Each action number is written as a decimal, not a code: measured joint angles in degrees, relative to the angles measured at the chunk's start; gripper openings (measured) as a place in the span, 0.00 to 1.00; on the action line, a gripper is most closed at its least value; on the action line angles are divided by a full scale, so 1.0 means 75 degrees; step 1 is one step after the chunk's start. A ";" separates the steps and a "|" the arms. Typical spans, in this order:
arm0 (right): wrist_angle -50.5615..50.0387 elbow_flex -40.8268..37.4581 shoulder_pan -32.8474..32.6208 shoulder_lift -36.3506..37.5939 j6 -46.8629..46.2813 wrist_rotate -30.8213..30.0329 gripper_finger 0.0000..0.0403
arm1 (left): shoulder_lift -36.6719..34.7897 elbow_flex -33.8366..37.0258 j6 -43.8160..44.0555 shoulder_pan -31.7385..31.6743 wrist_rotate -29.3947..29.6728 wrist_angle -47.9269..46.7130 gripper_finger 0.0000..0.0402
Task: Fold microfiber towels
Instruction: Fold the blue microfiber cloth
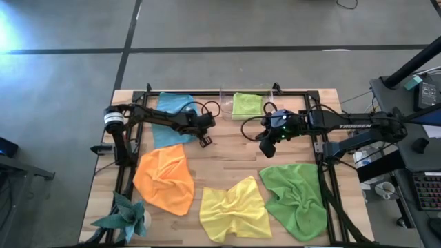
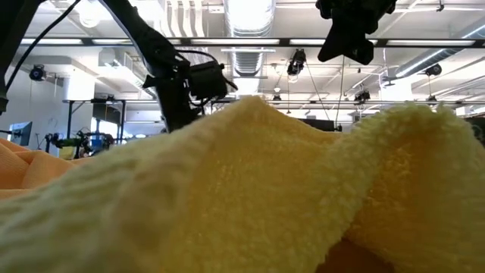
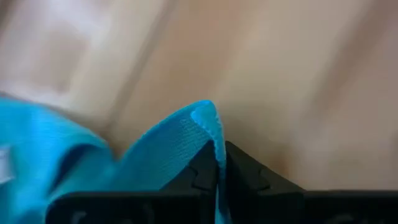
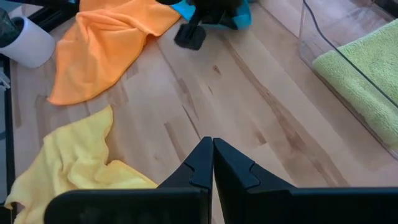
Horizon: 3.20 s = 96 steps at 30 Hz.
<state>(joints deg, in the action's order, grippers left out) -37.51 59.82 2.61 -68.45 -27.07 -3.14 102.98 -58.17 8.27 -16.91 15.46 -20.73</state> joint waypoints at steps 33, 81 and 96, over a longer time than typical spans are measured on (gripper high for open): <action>0.0024 -0.0316 0.0003 0.0006 0.1029 0.0073 0.02 | -0.0251 -0.2460 0.1274 0.2265 -0.1655 0.1376 0.00; 0.0046 -0.0316 -0.0013 0.0000 0.2489 0.0674 0.02 | -0.0720 -0.2323 0.1839 0.2989 -0.3063 -0.1378 0.29; 0.0077 -0.0319 -0.0011 -0.0047 0.2433 0.0668 0.02 | -0.0589 -0.1431 0.1238 0.4319 -0.1495 -0.2218 0.29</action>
<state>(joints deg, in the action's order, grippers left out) -36.93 57.43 2.53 -68.79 -8.82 1.87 98.57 -68.90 17.56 15.48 4.25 -37.36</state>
